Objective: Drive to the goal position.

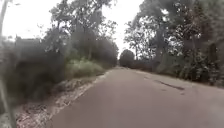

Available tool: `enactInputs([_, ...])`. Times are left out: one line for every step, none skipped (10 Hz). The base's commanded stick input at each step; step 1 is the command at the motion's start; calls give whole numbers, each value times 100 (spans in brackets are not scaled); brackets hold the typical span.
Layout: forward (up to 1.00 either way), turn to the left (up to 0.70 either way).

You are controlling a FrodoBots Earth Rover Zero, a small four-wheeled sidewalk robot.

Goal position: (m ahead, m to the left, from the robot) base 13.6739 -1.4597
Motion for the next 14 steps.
enactInputs([70, 0])
enactInputs([70, 0])
enactInputs([70, -15])
enactInputs([70, -28])
enactInputs([70, -34])
enactInputs([70, -17])
enactInputs([70, 0])
enactInputs([70, 0])
enactInputs([70, 0])
enactInputs([70, 0])
enactInputs([70, 0])
enactInputs([70, 0])
enactInputs([70, 0])
enactInputs([70, 0])
